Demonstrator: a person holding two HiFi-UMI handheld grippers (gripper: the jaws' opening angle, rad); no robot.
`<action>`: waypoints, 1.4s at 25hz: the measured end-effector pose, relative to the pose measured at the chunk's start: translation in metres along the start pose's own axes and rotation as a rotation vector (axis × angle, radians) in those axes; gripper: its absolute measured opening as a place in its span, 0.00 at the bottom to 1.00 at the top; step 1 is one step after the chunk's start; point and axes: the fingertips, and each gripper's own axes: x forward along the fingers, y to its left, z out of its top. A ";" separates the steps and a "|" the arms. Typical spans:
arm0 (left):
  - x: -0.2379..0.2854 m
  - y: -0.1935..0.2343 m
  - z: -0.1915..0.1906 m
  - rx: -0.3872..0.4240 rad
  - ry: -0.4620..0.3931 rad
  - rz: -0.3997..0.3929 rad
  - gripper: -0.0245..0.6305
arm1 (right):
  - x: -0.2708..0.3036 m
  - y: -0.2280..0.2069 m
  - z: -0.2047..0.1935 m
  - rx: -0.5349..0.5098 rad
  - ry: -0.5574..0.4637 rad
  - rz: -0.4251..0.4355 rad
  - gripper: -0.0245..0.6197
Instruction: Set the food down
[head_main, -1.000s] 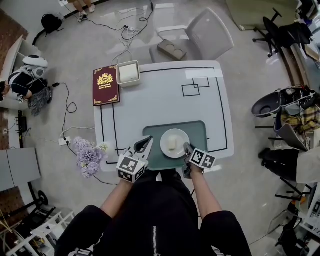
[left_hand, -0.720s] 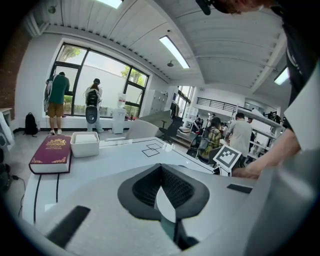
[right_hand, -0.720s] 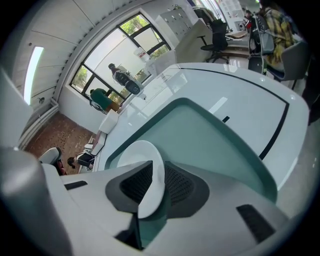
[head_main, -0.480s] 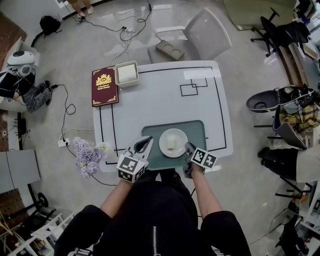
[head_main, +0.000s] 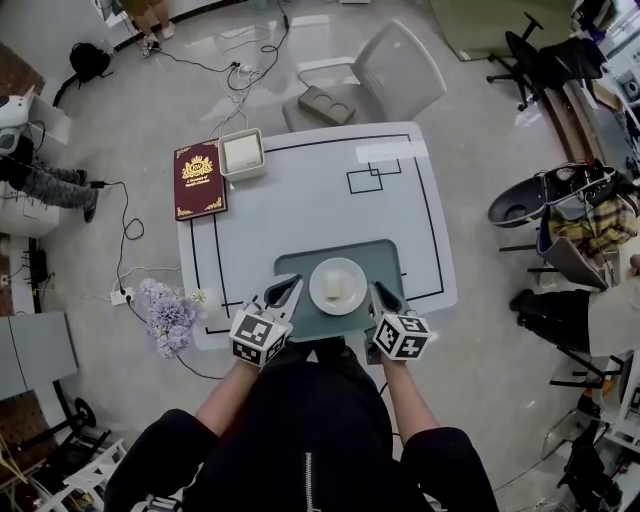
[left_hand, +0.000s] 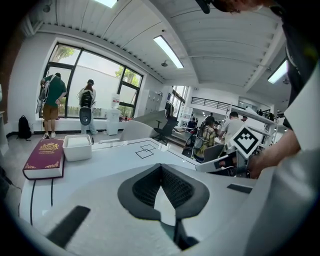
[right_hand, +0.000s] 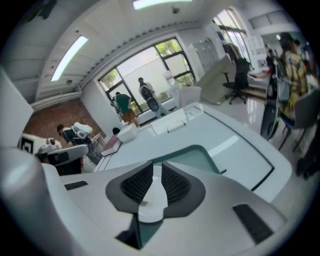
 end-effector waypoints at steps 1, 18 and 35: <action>0.001 -0.001 0.001 0.004 -0.001 -0.006 0.05 | -0.008 0.009 0.009 -0.078 -0.035 0.000 0.13; -0.001 -0.030 0.014 0.101 0.008 -0.075 0.05 | -0.095 0.069 0.079 -0.367 -0.239 0.027 0.05; -0.005 -0.025 0.013 0.089 0.000 -0.062 0.05 | -0.087 0.072 0.065 -0.342 -0.191 0.046 0.05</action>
